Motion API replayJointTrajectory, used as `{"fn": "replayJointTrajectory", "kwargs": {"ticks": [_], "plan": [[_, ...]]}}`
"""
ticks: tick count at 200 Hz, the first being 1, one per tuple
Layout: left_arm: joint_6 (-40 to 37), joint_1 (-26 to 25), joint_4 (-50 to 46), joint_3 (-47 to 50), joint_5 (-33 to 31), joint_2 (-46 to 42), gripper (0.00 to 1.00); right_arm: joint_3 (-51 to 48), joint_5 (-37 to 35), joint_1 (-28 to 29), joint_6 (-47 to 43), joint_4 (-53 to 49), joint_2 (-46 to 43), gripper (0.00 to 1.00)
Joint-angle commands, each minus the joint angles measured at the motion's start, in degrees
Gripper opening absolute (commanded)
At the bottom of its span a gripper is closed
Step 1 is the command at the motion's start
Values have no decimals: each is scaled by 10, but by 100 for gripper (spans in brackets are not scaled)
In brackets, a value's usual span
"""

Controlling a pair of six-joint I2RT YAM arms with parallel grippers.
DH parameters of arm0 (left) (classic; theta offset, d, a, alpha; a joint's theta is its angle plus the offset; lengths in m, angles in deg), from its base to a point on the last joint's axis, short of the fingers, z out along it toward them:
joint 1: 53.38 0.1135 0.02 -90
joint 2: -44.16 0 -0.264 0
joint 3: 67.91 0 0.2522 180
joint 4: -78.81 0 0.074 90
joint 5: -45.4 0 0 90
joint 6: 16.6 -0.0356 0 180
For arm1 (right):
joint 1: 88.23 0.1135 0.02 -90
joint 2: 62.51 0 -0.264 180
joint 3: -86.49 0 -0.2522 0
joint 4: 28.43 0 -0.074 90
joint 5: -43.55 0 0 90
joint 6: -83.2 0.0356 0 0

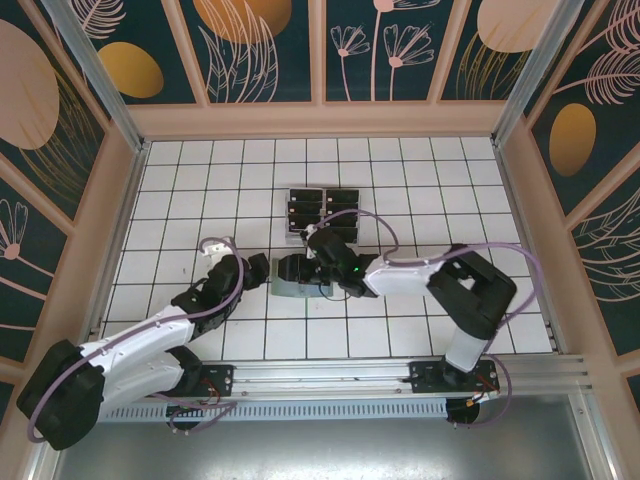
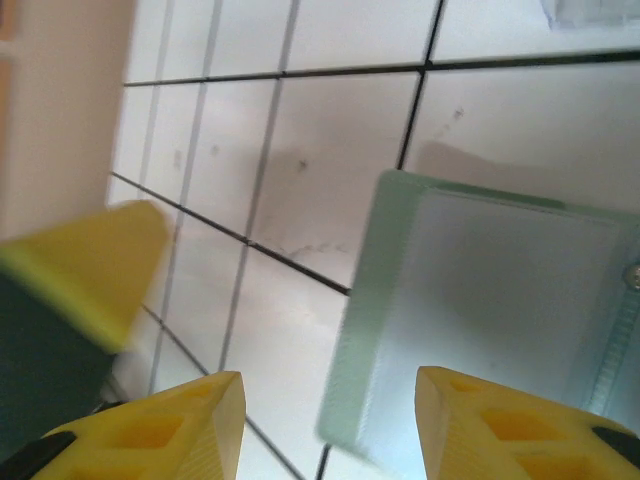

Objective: Put the credit cards into the card holder

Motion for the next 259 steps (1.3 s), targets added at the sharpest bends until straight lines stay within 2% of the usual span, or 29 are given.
{"fn": "replayJointTrajectory", "kwargs": {"ticks": [1, 49, 140, 259], "plan": [[-43, -2, 46, -21, 62, 29, 83, -29, -46, -9, -6, -29, -55, 49], [-80, -2, 52, -70, 129, 121, 83, -60, -95, -32, -25, -88, -79, 48], [-90, -2, 30, -72, 110, 211, 81, -71, -115, -35, -42, -93, -46, 47], [-86, -2, 58, -55, 108, 243, 80, -86, -105, -38, -37, -68, -6, 47]]}}
